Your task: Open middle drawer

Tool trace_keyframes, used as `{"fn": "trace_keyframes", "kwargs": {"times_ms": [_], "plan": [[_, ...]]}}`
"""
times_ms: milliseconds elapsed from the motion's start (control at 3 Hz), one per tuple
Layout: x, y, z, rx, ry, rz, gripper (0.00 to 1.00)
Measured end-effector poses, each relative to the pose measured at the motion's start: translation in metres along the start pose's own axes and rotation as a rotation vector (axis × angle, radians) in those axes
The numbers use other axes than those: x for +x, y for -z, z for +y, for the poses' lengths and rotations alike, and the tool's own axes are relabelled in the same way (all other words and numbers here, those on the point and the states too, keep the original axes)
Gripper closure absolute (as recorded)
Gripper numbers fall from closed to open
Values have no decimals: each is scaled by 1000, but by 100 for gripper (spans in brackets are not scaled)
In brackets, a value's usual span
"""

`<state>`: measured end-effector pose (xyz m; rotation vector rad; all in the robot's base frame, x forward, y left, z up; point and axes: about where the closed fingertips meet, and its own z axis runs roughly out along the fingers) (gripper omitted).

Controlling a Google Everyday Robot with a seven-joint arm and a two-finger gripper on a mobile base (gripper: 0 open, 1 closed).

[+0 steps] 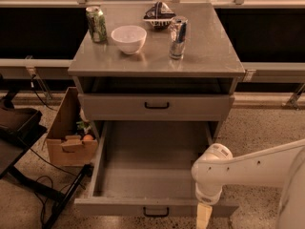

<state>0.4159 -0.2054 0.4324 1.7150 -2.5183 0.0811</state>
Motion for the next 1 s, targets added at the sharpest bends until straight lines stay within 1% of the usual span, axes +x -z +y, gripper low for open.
{"fn": "trace_keyframes", "kwargs": {"times_ms": [333,667,1000], "plan": [[14,25,-13,20,-9,-14,0],[74,138,-48,94,-146,-84,0],[125,251,-61,170,-229,-179,0]]}}
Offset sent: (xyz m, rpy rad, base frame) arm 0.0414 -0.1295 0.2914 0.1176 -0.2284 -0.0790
